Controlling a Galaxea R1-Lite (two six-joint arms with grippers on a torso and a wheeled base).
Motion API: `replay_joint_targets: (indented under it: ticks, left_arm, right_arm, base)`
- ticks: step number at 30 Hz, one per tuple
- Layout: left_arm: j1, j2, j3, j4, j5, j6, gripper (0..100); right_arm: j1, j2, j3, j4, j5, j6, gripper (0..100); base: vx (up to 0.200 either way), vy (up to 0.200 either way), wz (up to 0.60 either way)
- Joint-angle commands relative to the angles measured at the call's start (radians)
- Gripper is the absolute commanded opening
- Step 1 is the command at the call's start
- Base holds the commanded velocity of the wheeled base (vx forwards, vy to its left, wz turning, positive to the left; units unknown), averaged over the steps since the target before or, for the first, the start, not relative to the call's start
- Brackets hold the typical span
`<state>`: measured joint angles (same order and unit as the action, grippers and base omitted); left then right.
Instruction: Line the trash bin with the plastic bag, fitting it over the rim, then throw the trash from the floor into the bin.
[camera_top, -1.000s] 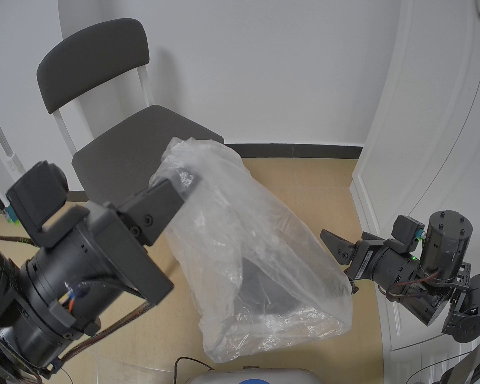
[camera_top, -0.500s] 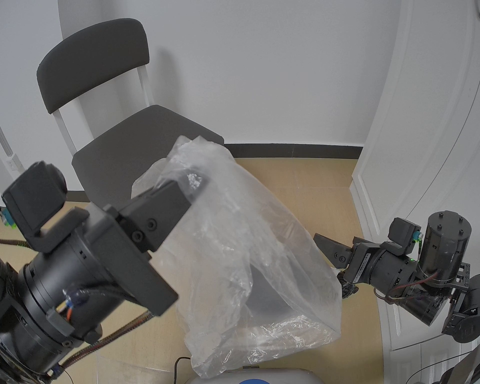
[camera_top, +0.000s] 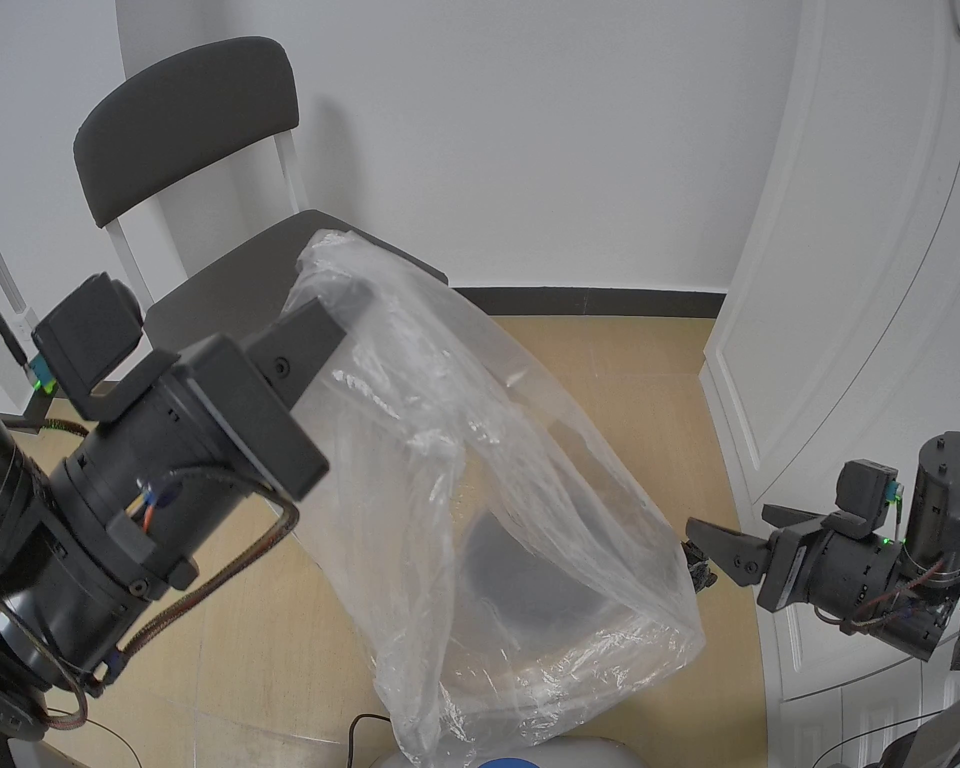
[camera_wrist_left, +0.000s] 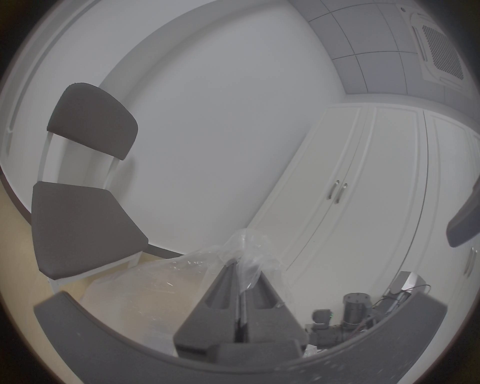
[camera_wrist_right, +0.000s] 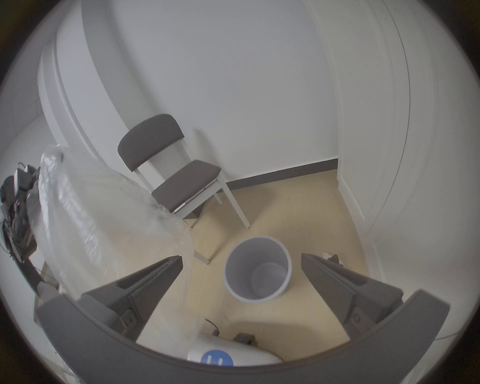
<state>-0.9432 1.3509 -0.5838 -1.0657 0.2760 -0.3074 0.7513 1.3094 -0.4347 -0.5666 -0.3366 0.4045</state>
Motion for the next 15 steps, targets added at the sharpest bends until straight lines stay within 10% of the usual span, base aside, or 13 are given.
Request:
replay_joint_targets:
  ticks: [1, 15]
  left_arm:
    - [0.063, 0.025, -0.016, 0.003, -0.006, -0.001, 0]
    - [0.098, 0.044, -0.064, -0.003, -0.003, -0.012, 0]
  right_arm:
    - [0.053, -0.119, -0.009, 0.082, 0.001, -0.013, 100]
    - [0.224, -0.019, 0.022, 0.209, 0.019, 0.016, 100]
  base:
    - [0.0, 0.0, 0.0]
    - [0.0, 0.0, 0.0]
